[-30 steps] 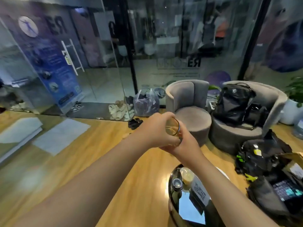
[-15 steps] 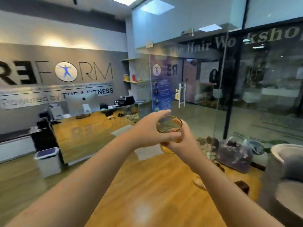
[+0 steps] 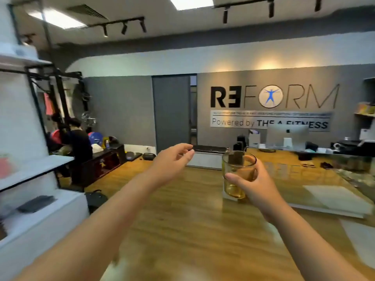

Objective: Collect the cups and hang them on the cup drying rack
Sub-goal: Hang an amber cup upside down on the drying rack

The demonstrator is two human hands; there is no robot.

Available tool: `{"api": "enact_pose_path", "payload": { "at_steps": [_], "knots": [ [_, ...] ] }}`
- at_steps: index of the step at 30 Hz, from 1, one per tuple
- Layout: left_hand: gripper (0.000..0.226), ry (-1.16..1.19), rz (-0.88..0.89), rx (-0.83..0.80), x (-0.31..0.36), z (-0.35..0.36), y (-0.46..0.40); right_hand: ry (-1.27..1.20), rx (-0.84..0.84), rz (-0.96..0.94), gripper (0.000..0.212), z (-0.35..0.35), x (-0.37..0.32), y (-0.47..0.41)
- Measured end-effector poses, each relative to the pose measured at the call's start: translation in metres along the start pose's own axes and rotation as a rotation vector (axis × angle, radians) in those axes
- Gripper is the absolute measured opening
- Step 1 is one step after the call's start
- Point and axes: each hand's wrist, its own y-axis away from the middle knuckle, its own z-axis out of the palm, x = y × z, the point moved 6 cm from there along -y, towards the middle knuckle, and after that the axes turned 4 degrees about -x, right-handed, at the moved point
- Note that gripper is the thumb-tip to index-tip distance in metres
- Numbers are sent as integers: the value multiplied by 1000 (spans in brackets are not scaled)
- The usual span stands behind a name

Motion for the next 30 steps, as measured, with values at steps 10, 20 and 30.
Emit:
{"api": "enact_pose_path", "payload": {
  "at_steps": [10, 20, 30],
  "knots": [
    [28, -201, -432, 428, -186, -199, 116, -254, -488, -96, 68, 296, -17, -104],
    [29, -390, -645, 658, -253, -259, 120, -317, -817, -184, 71, 445, -24, -188],
    [33, -420, -767, 744, -353, -303, 111, -367, -985, -199, 66, 578, -8, -253]
  ]
}}
